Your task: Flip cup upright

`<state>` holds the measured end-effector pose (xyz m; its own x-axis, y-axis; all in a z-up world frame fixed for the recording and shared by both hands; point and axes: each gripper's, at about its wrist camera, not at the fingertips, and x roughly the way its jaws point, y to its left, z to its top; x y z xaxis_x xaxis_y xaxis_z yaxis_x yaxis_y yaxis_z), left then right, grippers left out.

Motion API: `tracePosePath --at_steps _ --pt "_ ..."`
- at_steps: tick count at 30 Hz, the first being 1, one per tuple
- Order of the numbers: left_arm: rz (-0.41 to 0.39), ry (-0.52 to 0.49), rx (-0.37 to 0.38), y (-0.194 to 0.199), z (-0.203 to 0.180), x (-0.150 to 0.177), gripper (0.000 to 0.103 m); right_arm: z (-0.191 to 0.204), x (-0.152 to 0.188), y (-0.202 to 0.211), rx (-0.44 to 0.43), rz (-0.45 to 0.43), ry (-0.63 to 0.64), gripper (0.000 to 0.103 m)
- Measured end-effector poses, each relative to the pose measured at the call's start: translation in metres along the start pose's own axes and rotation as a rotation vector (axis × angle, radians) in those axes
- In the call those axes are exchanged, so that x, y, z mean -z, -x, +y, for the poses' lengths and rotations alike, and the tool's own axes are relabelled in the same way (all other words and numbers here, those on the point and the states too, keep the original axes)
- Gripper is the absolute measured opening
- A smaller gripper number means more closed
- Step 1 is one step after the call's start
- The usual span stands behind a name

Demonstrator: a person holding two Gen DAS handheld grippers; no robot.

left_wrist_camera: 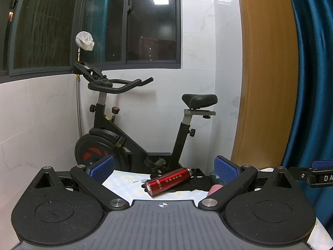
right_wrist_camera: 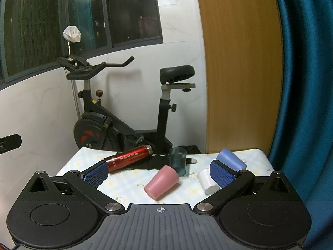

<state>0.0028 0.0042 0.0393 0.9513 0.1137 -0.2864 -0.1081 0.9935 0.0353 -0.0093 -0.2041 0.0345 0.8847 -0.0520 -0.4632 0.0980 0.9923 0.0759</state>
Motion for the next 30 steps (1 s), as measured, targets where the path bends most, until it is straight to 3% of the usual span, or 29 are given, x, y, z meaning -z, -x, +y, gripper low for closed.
tracePosePath --at_steps 30 --pt "0.013 -0.015 0.034 0.0011 0.0033 0.0034 0.103 0.0080 -0.0018 0.0037 -0.001 -0.014 -0.001 0.103"
